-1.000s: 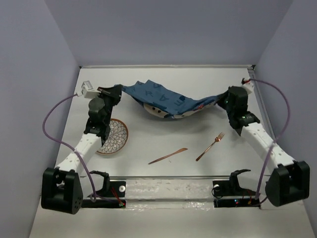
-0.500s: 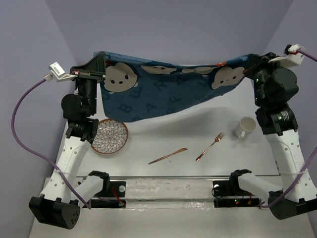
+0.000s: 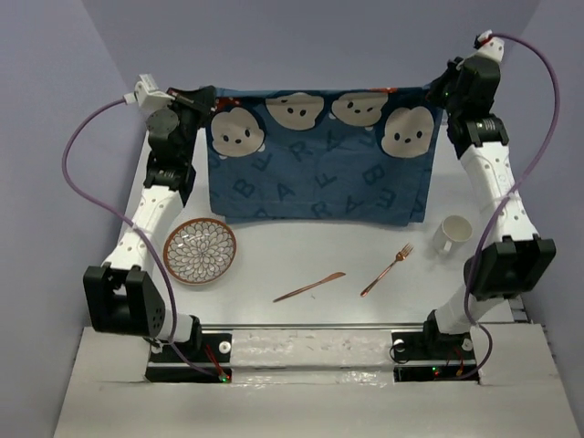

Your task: Set the dinner table for one person

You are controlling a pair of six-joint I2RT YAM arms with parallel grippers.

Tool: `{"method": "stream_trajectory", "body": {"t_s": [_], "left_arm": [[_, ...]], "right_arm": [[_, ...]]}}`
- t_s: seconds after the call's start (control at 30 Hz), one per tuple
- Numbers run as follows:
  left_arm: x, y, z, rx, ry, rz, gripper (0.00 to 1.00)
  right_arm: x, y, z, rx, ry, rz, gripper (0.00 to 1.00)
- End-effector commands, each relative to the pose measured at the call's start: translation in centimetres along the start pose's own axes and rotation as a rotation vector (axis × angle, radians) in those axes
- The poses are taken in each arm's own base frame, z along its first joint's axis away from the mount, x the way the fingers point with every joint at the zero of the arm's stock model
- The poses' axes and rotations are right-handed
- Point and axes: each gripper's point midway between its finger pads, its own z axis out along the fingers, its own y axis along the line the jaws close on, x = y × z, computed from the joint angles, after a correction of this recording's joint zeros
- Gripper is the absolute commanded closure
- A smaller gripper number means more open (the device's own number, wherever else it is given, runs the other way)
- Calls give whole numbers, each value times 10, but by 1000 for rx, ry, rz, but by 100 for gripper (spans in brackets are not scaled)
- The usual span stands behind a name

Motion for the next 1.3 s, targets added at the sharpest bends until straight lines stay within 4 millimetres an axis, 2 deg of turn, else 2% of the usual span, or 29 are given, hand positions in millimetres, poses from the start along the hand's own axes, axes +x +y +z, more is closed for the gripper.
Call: {"method": "stream_trajectory", "body": {"t_s": [0.0,0.03,0.07,0.13,0.2,0.27,0.3,0.33,0.4,0.43,0.5,0.53,0.6,0.63,0.67,0.73,0.8,0.83,0.97,1.07,1.13,1.27], "left_arm": [[-64,-62,17,166,-112,3,100],[-74,-70,18,184,-127,4,100],[-74,-71,19,189,-121,5,100],[-71,-69,19,189,-108,1,100],[-61,-60,18,180,-85,-10,100],[-39,-34,13,136,-42,-32,100],[-36,-30,7,135,-43,-37,100],[-13,1,1,76,-3,-52,100],[0,22,-13,39,2,-65,100],[26,58,-25,-35,46,-79,100],[44,84,-39,-73,62,-85,100],[68,116,-55,-135,104,-84,100],[89,139,-67,-161,140,-90,100],[107,159,-80,-197,179,-94,100],[115,163,-84,-188,198,-98,100],[133,183,-98,-218,238,-100,100],[145,195,-110,-236,266,-100,100],[146,196,-110,-237,267,-100,100],[158,205,-132,-243,304,-96,100],[163,210,-145,-251,317,-90,100],[161,207,-150,-240,313,-82,100],[163,210,-166,-247,319,-77,100]], "right_arm": [[-100,20,-10,-93,-189,23,100],[-111,20,-11,-95,-209,20,100],[-127,26,-16,-117,-240,20,100],[-129,24,-17,-120,-241,17,100],[-112,19,-18,-113,-202,12,100],[-90,15,-17,-121,-159,12,100],[-60,8,-18,-121,-106,20,100],[-42,4,-18,-123,-78,26,100],[-3,-5,-22,-127,-18,61,100],[42,-20,-24,-104,47,72,100],[89,-35,-26,-74,118,116,100],[136,-51,-28,-41,192,125,100],[180,-67,-30,1,273,152,100],[196,-72,-31,11,294,160,100],[228,-83,-35,42,355,167,100],[259,-95,-42,76,418,170,100],[276,-102,-47,94,453,172,100],[282,-105,-51,102,466,170,100],[308,-122,-70,148,519,168,100],[314,-125,-82,156,526,181,100],[324,-130,-94,170,545,193,100],[324,-135,-107,183,534,201,100]]}}
